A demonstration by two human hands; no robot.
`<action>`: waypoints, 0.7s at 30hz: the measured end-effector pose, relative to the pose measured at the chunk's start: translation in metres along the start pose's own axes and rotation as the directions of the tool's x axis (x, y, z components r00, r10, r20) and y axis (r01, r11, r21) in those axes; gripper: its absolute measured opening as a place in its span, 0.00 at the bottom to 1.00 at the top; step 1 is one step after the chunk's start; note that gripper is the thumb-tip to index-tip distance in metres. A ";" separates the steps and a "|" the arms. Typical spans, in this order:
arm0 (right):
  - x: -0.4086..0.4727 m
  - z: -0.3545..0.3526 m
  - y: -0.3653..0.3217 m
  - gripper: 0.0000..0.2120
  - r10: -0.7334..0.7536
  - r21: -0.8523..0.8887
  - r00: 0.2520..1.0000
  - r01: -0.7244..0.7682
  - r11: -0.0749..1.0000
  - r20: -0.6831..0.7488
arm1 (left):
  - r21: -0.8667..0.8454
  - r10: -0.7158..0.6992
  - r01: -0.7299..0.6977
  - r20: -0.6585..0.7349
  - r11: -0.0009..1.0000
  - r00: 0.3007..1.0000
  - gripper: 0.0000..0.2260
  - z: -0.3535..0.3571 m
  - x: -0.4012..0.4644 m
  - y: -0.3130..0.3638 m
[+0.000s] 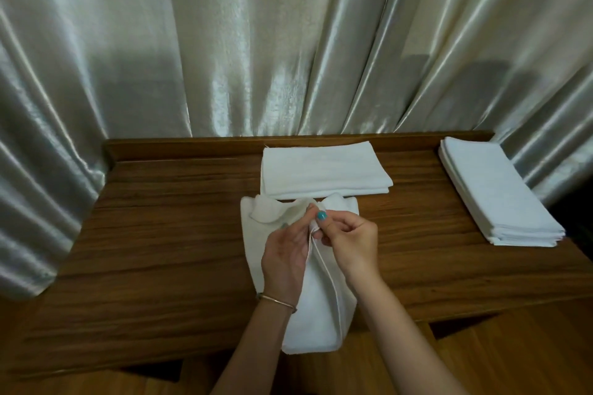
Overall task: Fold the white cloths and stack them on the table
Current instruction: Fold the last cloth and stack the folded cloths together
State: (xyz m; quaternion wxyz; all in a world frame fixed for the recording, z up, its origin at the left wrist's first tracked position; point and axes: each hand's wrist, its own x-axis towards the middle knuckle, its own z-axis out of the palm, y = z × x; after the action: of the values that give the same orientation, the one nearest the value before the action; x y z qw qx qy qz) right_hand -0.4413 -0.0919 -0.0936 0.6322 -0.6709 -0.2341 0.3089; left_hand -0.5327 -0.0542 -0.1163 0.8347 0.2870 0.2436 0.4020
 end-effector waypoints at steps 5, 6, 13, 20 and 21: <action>-0.001 0.012 -0.056 0.19 -0.089 -0.090 0.993 0.096 0.991 0.079 | 0.551 0.249 -0.252 0.082 0.796 0.965 0.28 0.007 -0.003 0.036; 0.001 0.012 -0.061 0.18 -0.096 -0.116 0.992 0.105 0.988 0.083 | 0.639 0.266 -0.274 0.111 0.719 0.957 0.29 0.011 -0.003 0.037; 0.006 0.016 -0.100 0.11 -0.146 -0.144 0.989 0.147 0.979 0.017 | 0.908 0.452 -0.305 0.152 0.287 0.879 0.26 0.036 -0.005 0.060; 0.018 0.008 -0.150 0.11 -0.209 -0.025 0.974 0.207 0.978 -0.092 | 0.968 0.381 -0.027 -0.072 0.249 0.922 0.10 0.034 -0.004 0.073; 0.023 0.003 -0.156 0.10 -0.211 -0.008 0.971 0.211 0.977 -0.113 | 0.975 0.385 -0.006 -0.082 0.222 0.919 0.11 0.030 -0.002 0.075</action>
State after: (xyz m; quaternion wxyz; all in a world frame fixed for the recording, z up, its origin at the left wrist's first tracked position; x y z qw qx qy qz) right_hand -0.4159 -0.0592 0.0583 0.6751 -0.6573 -0.2671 0.2021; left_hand -0.5543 -0.0264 -0.0438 0.3751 0.6982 0.5249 0.3104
